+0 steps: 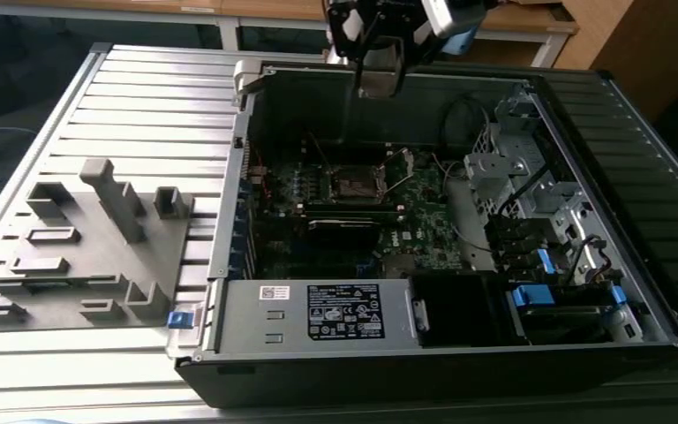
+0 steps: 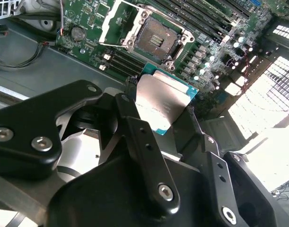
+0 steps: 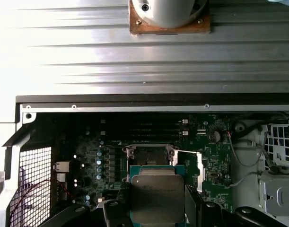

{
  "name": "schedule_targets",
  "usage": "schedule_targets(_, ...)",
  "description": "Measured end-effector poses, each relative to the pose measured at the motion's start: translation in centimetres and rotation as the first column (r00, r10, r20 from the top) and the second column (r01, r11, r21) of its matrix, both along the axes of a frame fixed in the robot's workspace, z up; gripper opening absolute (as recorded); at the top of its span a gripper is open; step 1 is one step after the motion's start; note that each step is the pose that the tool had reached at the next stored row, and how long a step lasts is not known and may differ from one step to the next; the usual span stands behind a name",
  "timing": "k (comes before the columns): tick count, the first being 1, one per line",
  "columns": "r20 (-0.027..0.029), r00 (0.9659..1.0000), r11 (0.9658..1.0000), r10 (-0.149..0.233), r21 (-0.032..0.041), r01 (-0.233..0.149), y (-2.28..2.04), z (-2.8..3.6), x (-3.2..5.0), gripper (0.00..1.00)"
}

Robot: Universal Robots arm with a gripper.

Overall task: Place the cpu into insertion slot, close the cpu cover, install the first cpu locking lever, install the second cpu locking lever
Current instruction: 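Place the cpu into insertion slot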

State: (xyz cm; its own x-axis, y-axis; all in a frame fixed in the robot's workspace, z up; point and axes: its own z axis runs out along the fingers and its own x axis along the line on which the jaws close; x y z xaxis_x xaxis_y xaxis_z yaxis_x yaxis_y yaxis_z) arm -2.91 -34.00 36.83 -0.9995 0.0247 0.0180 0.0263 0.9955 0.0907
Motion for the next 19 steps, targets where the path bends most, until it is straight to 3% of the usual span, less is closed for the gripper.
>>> schedule_targets(12,0.0048,1.0,1.0,0.0,0.0,0.0,0.0,-2.0,-0.34,0.54)
schedule_targets(16,0.0048,1.0,1.0,0.0,-0.0003,0.0,0.0,-2.05,-0.34,0.54)
schedule_targets(19,0.0072,1.0,1.0,0.001,0.0,-0.001,0.0,-2.43,-0.35,0.54)
